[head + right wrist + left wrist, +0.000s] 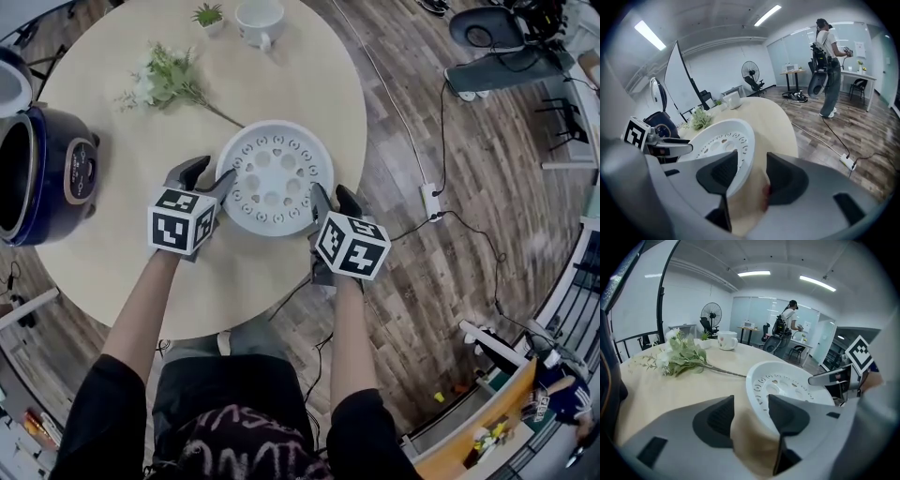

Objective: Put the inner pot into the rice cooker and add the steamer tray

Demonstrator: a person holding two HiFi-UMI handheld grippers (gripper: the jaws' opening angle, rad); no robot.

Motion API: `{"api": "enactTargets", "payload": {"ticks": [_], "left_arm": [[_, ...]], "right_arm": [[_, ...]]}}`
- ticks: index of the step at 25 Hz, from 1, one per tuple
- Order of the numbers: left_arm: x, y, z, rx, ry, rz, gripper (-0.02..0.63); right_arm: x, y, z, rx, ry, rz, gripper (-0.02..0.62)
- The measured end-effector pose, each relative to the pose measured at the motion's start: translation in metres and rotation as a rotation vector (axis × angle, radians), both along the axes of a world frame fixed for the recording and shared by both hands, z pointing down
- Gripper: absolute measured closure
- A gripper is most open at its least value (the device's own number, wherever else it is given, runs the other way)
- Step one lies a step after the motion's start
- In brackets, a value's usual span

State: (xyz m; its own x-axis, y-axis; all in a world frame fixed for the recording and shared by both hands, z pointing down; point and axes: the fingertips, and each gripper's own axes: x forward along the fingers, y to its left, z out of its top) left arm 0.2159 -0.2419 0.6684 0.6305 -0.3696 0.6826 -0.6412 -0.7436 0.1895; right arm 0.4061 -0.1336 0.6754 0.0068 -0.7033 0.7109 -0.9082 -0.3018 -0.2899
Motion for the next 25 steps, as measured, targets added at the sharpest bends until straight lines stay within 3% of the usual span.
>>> {"api": "enactTargets", "payload": {"ticks": [5, 9, 19, 25], "left_arm": [[0.003, 0.001, 0.002, -0.032, 0.016, -0.012, 0.389], [0.009, 0.005, 0.001, -0.056, 0.044, -0.005, 0.463], [0.002, 0.008, -0.004, -0.07, 0.09, -0.063, 0.511], [-0.006, 0.009, -0.02, -0.021, 0.103, -0.077, 0.517]], "right_arm": [[-0.005, -0.002, 0.001, -0.004, -0.028, -0.008, 0.453], [-0.008, -0.003, -0.001, 0.005, -0.038, -0.018, 0.492], [-0.013, 0.002, -0.008, 0.035, -0.049, -0.006, 0.508], [-0.021, 0.006, -0.022, 0.072, -0.056, 0.005, 0.514]]}}
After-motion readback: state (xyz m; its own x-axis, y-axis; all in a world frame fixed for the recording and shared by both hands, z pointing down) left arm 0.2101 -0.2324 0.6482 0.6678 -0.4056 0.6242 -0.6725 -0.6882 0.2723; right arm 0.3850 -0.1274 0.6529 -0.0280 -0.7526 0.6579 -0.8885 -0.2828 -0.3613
